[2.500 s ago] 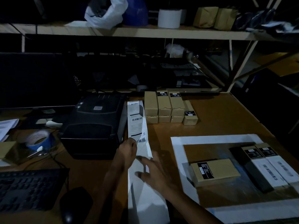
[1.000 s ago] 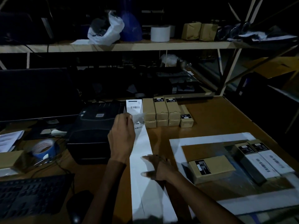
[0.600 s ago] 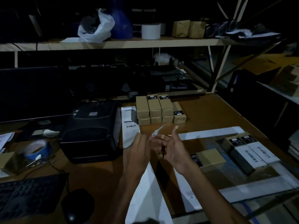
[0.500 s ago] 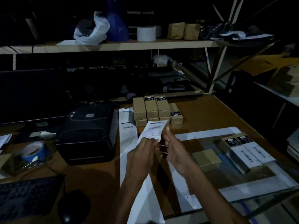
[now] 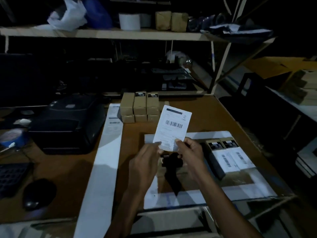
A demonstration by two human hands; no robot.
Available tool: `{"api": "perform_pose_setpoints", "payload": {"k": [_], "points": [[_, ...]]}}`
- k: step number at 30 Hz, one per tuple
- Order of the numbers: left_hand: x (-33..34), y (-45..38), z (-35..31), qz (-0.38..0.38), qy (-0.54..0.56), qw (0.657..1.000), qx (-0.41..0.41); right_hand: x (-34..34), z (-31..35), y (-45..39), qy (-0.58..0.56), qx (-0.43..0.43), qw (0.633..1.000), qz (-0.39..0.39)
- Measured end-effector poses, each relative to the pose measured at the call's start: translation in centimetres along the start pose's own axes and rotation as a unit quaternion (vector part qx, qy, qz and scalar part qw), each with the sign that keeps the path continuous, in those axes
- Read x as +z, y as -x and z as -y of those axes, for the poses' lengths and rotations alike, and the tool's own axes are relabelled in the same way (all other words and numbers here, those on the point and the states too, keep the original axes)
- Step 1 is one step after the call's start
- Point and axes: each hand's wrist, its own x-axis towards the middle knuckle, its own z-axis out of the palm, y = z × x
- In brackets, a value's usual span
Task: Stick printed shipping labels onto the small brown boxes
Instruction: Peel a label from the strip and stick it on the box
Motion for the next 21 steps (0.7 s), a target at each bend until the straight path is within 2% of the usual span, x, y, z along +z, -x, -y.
{"api": "perform_pose_setpoints", "payload": {"k": [1,3,5,7,10,12,16,21], "points": [[0.5,-0.3,-0.6,-0.037,-0.002,0.999,0.005,-1.1,-0.4,0.1,0.022,-0.002,1.0,0.004],[1.0,-1.5,-2.0,-0.071,0.033,0.996,-0.038,-3.2,-1.2,0.5,0.05,0.0,0.998,0.026],[2.0,-2.6,-3.1,-0.057,0.048,0.993,-0.087,-4.9,-1.7,1.2,0.053,0.001,0.997,0.056],[2.9,-4.3,-3.1,-0.017,0.063,0.992,-0.108,-6.2,-1.9,1.8,0.064,-0.006,0.995,0.083],[3.6,-6.9,-2.9,0.085,0.099,0.983,-0.128,-7.4,-1.7,1.9,0.094,-0.01,0.99,0.104],[4.0,-8.2,-2.6,0.149,0.11,0.976,-0.114,-7.7,-1.6,1.9,0.102,-0.005,0.989,0.106],[4.8,-10.3,-2.4,0.189,0.125,0.972,-0.068,-7.7,-1.4,1.6,0.078,0.015,0.994,0.072],[6.1,-12.5,-2.2,0.21,0.159,0.963,-0.052,-6.0,-2.8,1.4,-0.067,0.119,0.99,-0.039]]}}
